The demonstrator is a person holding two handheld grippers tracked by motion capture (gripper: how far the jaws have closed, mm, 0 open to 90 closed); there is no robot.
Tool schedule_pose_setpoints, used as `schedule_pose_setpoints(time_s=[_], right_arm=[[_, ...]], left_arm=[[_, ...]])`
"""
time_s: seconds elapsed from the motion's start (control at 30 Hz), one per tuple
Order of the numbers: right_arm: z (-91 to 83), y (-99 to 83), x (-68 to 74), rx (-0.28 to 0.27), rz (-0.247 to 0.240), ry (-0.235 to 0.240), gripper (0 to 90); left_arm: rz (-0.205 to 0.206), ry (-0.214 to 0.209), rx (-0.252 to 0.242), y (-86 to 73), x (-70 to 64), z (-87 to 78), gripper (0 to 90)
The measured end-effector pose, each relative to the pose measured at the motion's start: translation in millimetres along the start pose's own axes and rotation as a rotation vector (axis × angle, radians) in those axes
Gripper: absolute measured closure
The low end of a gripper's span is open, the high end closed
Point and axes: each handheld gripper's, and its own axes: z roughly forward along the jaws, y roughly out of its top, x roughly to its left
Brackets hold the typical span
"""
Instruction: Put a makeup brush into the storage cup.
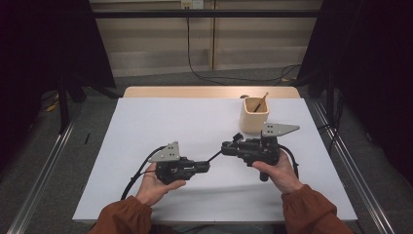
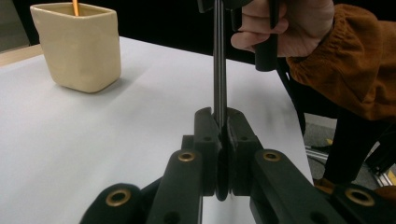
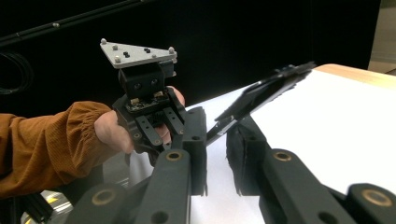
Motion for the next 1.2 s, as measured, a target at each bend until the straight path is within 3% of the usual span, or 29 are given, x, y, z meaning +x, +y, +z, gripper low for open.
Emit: schedule_pose_setpoints(time_s=[0.27,0.5,0.73,0.87,1.2], right_arm=[[3.3,0.2,1.8,0.018,0.036,0.051,85.0],[2.6,2.6,3.9,0.013,0.025,0.054,85.4],[0.6,4.0,4.2,0.019,0.011,0.038,85.3],[-1.3,4.6,3.6,0.032,0.007,0.024,85.4],[-3.1,6.5,4.3,0.047,-0.004,0.001,85.3]], left_arm=[[0.009,0.022,0.021,-4.5,2.3,2.2,82.4],[0.003,0.028,0.011,-5.4,2.4,1.7,76.5],[0.000,0.072,-0.002,-5.1,0.7,-0.2,62.9],[-0.020,0.076,-0.011,-4.3,-0.2,-2.7,53.5],[-0.049,0.137,-0.006,-1.9,-1.6,-10.1,22.5]])
